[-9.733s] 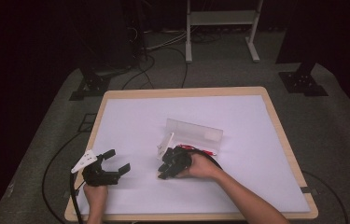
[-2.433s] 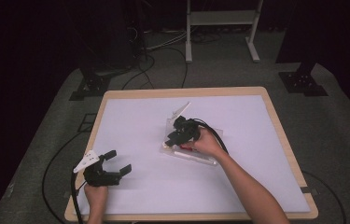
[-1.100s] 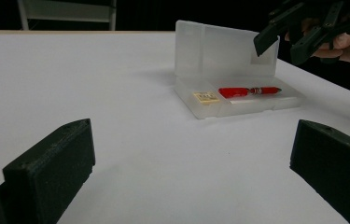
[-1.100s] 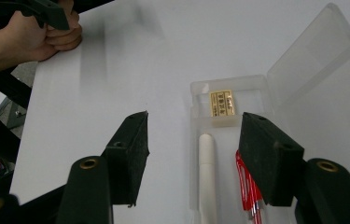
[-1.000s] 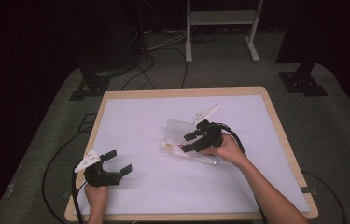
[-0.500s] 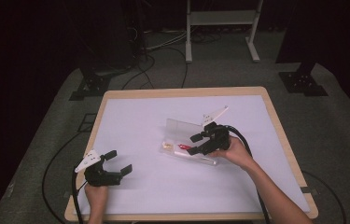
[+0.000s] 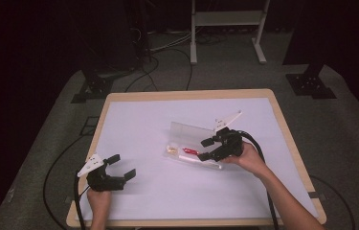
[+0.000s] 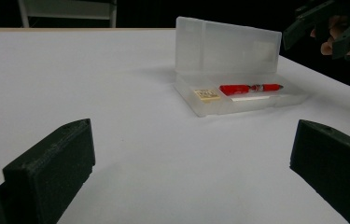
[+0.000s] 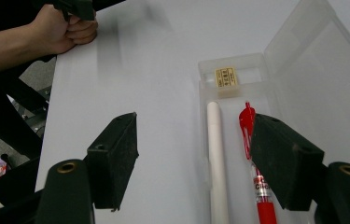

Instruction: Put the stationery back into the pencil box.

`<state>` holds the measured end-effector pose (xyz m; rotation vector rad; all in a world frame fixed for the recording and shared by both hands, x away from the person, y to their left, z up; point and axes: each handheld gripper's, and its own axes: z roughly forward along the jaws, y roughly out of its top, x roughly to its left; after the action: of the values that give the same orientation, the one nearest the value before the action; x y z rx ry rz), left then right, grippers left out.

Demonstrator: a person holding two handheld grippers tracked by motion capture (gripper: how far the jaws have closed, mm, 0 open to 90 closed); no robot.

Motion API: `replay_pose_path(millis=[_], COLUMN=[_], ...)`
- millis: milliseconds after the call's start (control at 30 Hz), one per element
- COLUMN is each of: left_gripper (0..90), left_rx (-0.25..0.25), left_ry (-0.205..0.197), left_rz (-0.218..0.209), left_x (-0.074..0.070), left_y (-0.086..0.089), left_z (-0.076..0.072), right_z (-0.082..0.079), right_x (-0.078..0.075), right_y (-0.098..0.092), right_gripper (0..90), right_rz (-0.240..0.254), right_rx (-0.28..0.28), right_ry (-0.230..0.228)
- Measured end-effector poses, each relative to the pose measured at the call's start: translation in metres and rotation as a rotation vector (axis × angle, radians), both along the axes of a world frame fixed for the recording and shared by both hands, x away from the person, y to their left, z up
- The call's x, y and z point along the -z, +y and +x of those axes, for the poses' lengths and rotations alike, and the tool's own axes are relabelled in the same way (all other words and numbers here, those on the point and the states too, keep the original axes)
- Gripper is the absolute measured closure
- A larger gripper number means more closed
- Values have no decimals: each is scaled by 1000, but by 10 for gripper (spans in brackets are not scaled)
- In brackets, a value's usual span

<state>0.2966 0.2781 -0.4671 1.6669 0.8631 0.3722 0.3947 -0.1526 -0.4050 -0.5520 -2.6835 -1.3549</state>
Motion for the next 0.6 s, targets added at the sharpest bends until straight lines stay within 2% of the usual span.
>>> replay_pose_path(millis=[600], left_gripper=[0], left_rx=[2], left_ry=[0], left_rz=[1], left_x=[0], left_y=[0], left_z=[0], right_z=[-9], right_x=[12], right_y=[-21], right_gripper=[307], right_rz=[7], right_rx=[19], right_ry=[27])
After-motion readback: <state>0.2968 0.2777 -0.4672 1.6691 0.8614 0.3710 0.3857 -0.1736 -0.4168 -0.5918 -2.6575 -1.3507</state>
